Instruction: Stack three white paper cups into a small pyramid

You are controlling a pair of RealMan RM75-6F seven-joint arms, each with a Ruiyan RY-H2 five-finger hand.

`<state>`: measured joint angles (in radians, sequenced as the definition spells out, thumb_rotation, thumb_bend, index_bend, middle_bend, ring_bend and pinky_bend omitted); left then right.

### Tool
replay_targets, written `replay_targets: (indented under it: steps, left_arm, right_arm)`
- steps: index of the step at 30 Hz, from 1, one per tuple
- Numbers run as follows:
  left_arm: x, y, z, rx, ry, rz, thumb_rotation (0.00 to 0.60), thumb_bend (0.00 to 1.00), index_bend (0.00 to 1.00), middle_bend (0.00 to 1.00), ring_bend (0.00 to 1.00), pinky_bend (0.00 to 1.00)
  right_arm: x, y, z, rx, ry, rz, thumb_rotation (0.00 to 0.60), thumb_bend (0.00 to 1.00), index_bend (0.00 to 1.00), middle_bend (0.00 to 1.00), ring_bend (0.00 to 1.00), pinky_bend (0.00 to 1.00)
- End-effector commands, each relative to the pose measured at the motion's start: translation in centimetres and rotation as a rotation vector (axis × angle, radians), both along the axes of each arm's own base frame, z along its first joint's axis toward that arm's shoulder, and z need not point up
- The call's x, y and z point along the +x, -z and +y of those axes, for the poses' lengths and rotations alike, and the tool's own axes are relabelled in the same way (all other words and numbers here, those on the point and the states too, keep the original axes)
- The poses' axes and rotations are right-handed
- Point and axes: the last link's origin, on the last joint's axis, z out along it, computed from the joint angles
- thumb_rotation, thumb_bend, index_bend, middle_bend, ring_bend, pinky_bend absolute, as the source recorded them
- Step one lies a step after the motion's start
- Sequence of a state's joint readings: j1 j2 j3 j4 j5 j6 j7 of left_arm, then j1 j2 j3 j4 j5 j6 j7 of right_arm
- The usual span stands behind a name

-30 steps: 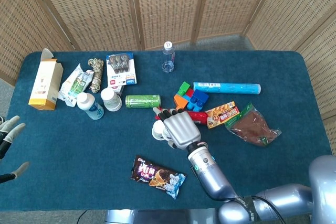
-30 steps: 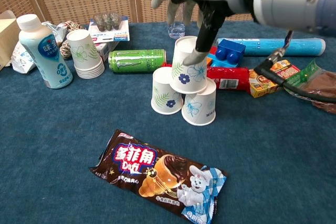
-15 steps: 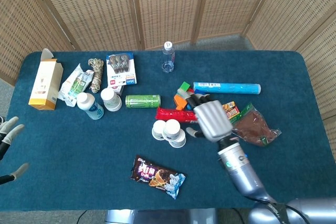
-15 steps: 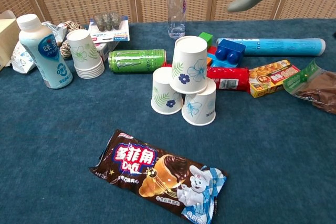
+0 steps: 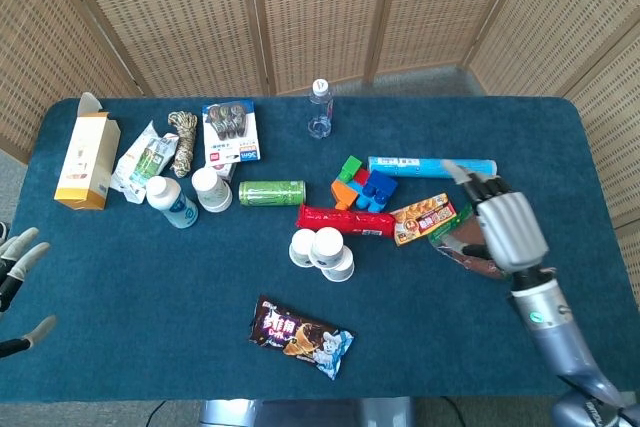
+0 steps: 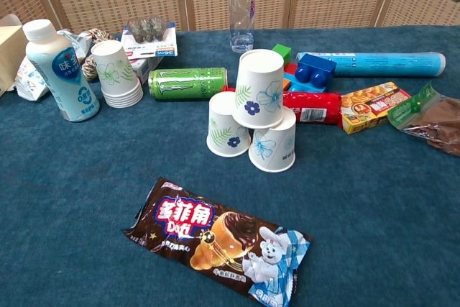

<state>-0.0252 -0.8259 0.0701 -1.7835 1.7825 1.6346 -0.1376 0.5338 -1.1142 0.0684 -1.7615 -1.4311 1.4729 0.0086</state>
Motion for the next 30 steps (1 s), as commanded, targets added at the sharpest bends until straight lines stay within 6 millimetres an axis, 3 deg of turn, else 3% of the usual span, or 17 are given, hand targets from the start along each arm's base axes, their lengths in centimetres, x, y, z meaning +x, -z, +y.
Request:
replay_targets:
  steps: [1,9,15,21,30]
  left_arm:
    - [0.1,0.2,-0.1,-0.004,-0.001,0.001,0.6,0.29,0.0,0.0,0.0,0.0]
    - [-0.1,0.7,-0.5,-0.008,-0.022,0.016,0.6,0.29,0.0,0.0,0.0,0.0]
    - [-0.8,0.8,-1.0,0.009,-0.065,0.021,0.6,0.29,0.0,0.0,0.0,0.0]
    - [-1.8,0.8,-1.4,0.04,-0.101,0.05,0.6,0.29,0.0,0.0,0.0,0.0]
    - [-2.2,0.6,-1.0,0.05,-0.088,0.046,0.6,0.29,0.0,0.0,0.0,0.0]
  right_arm:
    - [-3.2,-0.9,1.4,-0.007,0.036,-0.048,0.6,0.15,0.09,0.22,0.26,0.33]
    - [-7.7,-1.8,3.5,-0.062,0.125,-0.104,0.6,0.14,0.09,0.2,0.22,0.31]
    - [-10.6,-2.3,6.2,-0.084,0.242,-0.027,0.6,0.09,0.07,0.07,0.1,0.18]
    - [-11.2,-1.9,8.7,-0.109,0.299,0.06,0.6,0.03,0.05,0.0,0.0,0.01]
    - [-11.1,-0.7,10.0,-0.097,0.369,0.117,0.6,0.0,0.04,0.0,0.0,0.0]
